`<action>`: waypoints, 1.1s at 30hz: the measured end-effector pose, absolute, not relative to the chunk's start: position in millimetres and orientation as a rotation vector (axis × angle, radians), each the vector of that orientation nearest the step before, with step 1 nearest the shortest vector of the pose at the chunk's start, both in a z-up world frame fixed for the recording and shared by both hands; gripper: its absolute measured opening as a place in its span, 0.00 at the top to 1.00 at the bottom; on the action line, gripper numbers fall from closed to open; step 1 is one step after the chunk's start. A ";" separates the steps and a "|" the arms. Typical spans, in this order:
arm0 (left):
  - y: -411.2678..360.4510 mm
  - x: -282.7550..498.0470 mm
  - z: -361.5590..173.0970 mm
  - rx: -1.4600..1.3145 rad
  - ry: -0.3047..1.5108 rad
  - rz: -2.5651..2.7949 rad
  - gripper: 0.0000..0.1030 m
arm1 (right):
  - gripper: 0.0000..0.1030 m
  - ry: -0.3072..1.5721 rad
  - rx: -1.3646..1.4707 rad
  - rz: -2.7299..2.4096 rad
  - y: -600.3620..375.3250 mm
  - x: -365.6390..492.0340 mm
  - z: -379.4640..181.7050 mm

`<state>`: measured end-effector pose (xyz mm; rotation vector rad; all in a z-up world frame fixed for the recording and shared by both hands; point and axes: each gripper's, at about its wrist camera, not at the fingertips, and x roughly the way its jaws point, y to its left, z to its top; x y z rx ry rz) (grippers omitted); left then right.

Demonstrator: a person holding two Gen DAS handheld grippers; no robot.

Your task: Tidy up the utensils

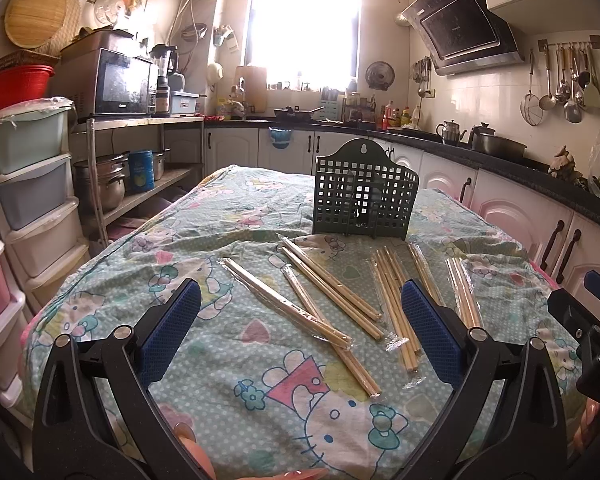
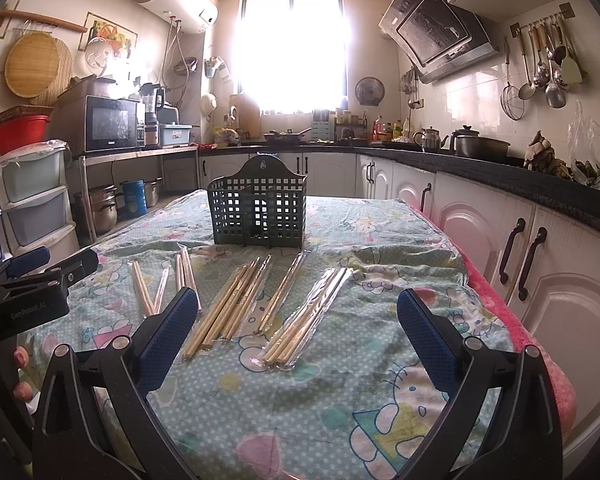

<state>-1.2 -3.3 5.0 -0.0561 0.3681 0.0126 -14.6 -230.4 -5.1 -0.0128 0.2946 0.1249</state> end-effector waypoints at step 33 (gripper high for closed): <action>48.7 63.3 -4.4 -0.131 0.564 0.115 0.11 | 0.06 0.410 -0.069 0.300 -188.4 73.0 17.0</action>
